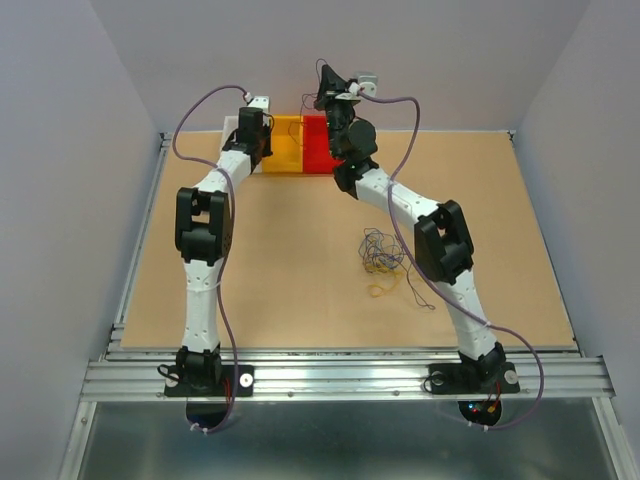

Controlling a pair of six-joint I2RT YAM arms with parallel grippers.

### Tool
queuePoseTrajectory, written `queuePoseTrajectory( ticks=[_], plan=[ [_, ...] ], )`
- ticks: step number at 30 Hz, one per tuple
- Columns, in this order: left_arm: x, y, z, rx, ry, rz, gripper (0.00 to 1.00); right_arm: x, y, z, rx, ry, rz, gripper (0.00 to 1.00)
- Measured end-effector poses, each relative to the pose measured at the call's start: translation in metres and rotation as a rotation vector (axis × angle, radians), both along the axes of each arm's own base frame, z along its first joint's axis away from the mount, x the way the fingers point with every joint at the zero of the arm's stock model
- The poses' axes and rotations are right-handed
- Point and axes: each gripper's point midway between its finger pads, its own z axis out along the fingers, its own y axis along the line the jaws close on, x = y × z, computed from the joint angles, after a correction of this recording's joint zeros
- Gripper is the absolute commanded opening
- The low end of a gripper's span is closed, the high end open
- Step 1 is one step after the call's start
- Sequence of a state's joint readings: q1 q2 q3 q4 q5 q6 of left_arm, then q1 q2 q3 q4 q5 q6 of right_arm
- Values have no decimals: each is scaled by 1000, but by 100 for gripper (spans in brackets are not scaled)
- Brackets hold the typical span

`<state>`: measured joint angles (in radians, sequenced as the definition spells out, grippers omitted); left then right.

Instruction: Untangle the cables

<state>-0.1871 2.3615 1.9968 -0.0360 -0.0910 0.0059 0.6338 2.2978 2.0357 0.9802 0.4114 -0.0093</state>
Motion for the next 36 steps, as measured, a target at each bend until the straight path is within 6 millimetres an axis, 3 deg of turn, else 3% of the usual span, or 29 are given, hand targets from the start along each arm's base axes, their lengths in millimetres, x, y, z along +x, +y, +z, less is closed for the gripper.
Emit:
queuePoseTrajectory(
  ticks=[6, 15, 26, 32, 36],
  plan=[
    [-5, -2, -1, -15, 3, -25, 22, 15, -5, -9, 5, -2, -18, 1],
    [-44, -4, -3, -45, 54, -60, 22, 26, -12, -34, 14, 38, -19, 1],
    [-74, -11, -2, -124, 87, -75, 22, 17, -24, -154, -34, 264, -31, 1],
    [-98, -14, -2, -161, 126, -90, 22, 5, -39, -189, -33, 349, -57, 0],
    [-106, -15, -2, -171, 136, -97, 22, -2, -44, -198, -11, 387, -51, 1]
  ],
)
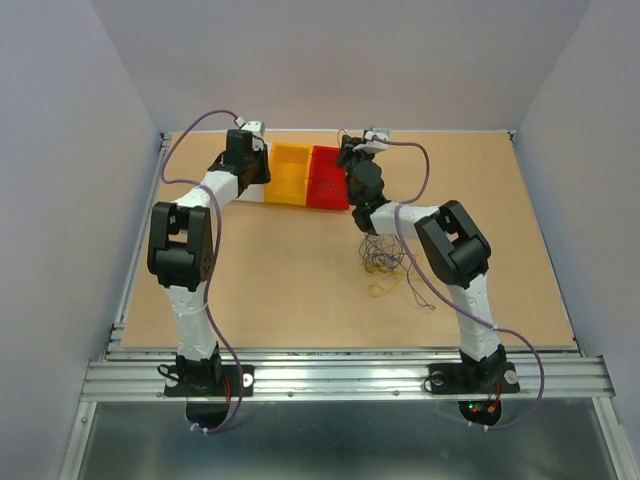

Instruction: Untangle the cables

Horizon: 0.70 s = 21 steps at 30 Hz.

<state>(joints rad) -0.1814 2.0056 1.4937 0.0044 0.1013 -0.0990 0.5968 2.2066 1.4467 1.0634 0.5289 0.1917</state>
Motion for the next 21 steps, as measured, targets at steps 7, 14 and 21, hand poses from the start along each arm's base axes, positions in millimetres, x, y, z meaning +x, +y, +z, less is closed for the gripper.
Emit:
queuePoseTrajectory(
  ticks=[7, 14, 21],
  plan=[
    [-18, 1, 1, -14, 6, -1, 22, -2, 6, -23, 8, 122, 37, 1],
    [-29, 0, 1, -29, 5, -4, 22, -5, 18, -70, -28, 350, 83, 0],
    [-44, -7, 4, -43, -2, -13, 30, -13, 22, -103, -97, 511, 112, 9]
  ],
)
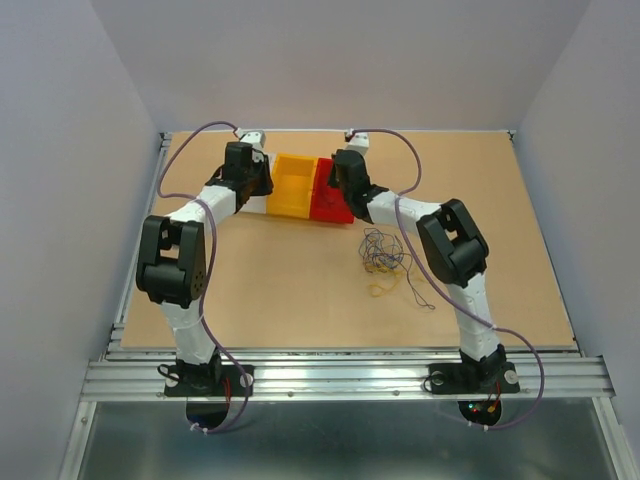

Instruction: Untangle the cables

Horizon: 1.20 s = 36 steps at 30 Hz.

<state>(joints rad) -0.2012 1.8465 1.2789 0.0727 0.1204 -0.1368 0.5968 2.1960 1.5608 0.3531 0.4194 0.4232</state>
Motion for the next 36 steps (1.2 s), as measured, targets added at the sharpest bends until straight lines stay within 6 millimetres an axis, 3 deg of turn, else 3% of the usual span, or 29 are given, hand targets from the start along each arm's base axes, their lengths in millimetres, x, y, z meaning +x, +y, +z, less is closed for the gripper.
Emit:
queuePoseTrajectory(
  ticks=[3, 4, 6, 10, 14, 18, 22, 24, 25, 27, 28, 31, 36],
  plan=[
    [-1, -6, 2, -5, -11, -11, 42, 7, 7, -7, -34, 37, 15, 13],
    [-2, -9, 1, -6, -16, -15, 50, 12, 11, -11, -44, 47, 21, 23],
    [-3, -12, 1, -16, -22, -16, 56, 16, 14, -20, -75, 72, 32, 30],
    [-4, -14, 15, -26, -66, -21, 72, 9, 8, -35, -129, 126, 31, 38],
    [-2, -12, 42, -34, -138, -13, 74, 6, 2, -35, -164, 143, 24, 45],
    [-3, -7, 64, -30, -209, 4, 77, -9, -9, -11, -167, 131, 27, 51],
    [-16, -2, 78, -23, -266, 10, 79, -38, -24, 45, -132, 72, 52, 66],
    [-22, -5, 86, -22, -298, -6, 82, -52, -31, 69, -108, 34, 69, 80],
    [-28, -13, 94, -25, -333, -34, 82, -72, -42, 90, -87, 6, 77, 80],
    [-33, -23, 100, -25, -359, -69, 83, -84, -48, 100, -64, -20, 83, 79],
    [-36, -32, 103, -27, -375, -103, 83, -94, -56, 98, -61, -21, 79, 77],
    [-49, -56, 105, -22, -399, -205, 83, -137, -85, 62, -94, 51, 74, 71],
    [-89, -120, 94, 15, -429, -455, 83, -202, -130, 5, -153, 166, 67, 72]
  ],
)
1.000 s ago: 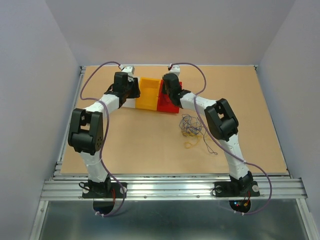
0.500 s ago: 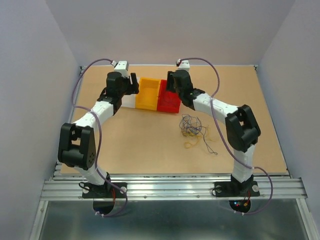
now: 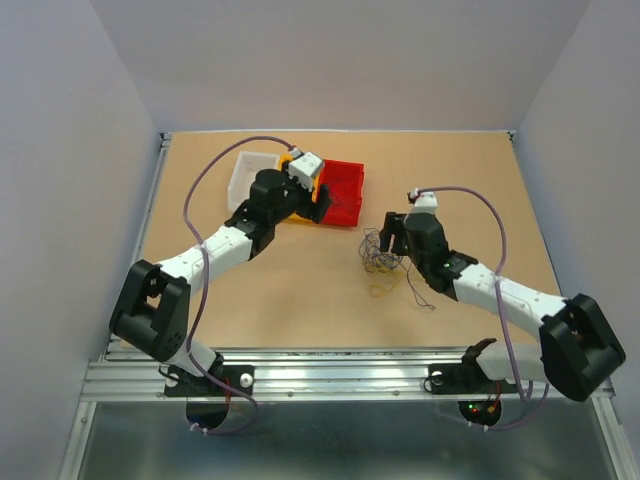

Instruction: Untangle the cables

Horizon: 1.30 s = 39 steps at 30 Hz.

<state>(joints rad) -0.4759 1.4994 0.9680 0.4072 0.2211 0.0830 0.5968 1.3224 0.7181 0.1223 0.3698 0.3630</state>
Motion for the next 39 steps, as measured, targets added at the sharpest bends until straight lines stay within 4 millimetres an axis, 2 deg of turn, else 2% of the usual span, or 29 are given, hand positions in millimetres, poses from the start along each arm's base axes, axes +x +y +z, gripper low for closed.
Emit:
queuePoseTrajectory(
  ticks=[4, 6, 11, 17, 20, 21, 22, 26, 29, 32, 36, 39],
  plan=[
    [-33, -39, -6, 47, -35, -163, 83, -31, -18, -6, 17, -9, 13, 75],
    [-40, -47, -7, 60, -50, -202, 83, -37, -18, -4, 27, -15, 29, 75],
    [-47, -51, -7, 84, -80, -257, 83, -39, -15, -6, 34, -4, 49, 74],
    [-59, -62, -2, 101, -118, -331, 83, -50, -18, -22, 18, 69, 39, 74],
    [-71, -72, 0, 118, -146, -377, 83, -60, -17, -24, 15, 96, 45, 64],
    [-74, -74, -1, 121, -148, -385, 83, -63, -17, -20, 22, 89, 50, 63],
    [-75, -76, -2, 126, -150, -391, 83, -65, -16, -15, 35, 81, 49, 56],
    [-81, -79, -6, 144, -151, -409, 83, -72, -17, -1, 64, 54, 42, 40],
    [-80, -79, -7, 149, -153, -409, 83, -74, -17, -2, 62, 62, 38, 41],
    [-80, -78, -8, 155, -152, -409, 83, -77, -16, -13, 37, 94, 36, 57],
    [-80, -78, -8, 158, -156, -410, 83, -83, -14, -36, -24, 157, 43, 60],
    [-80, -77, -8, 161, -159, -411, 83, -88, -14, -52, -68, 202, 50, 33]
  ],
)
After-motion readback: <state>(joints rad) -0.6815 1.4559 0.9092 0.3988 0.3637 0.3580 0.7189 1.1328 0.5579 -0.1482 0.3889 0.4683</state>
